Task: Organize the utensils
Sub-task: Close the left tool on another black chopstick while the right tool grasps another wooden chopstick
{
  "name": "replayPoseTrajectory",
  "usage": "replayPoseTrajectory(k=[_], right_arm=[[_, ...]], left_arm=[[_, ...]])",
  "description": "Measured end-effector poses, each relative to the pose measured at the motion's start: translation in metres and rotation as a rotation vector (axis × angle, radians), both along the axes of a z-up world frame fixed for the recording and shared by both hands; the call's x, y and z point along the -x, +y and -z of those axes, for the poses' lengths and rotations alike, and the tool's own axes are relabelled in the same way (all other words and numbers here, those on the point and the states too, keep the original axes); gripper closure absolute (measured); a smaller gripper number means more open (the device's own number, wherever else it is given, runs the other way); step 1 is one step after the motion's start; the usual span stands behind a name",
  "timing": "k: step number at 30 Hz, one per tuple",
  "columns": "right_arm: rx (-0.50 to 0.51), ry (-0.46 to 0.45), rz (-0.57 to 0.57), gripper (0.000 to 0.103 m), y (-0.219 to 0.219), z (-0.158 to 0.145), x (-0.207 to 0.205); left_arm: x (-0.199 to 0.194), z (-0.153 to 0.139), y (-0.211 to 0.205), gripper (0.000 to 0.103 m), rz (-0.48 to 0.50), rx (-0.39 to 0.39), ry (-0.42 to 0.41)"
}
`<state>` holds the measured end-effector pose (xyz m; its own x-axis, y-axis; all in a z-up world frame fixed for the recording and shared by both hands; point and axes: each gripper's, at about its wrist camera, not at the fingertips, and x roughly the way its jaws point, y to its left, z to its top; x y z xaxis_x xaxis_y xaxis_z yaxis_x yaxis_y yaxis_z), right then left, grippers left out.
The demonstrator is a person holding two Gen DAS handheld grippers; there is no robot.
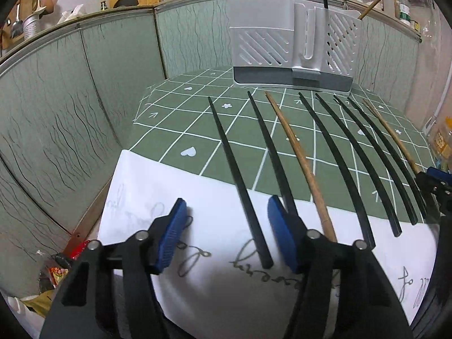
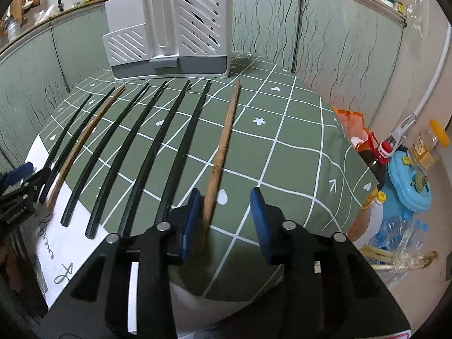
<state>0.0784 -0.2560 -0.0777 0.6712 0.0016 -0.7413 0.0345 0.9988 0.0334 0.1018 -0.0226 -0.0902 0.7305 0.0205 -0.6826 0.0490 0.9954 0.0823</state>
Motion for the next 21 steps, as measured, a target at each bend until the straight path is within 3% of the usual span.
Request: replayPoseTrajectory(k=[6,10,11,21], right_arm=[[-0.020,-0.012,0.020,0.094,0.003,0.001,0.004],[-0.022,-0.030,0.039,0.096,0.004,0.002,0.007],[-0.020,-0.033,0.043,0.096,0.005,0.002,0.007],[-0.012,-0.042,0.046,0.097,0.004,-0.001,0.008]], left_arm=[[0.004,0.000,-0.007,0.070,-0.006,0.016,-0.008],[0.007,0.001,-0.007,0.084,-0.031,0.016,-0.023],[0.008,0.001,-0.005,0.093,-0.047,0.010,-0.029],[0.005,-0.001,0.003,0.095,-0.046,0.060,-0.015]])
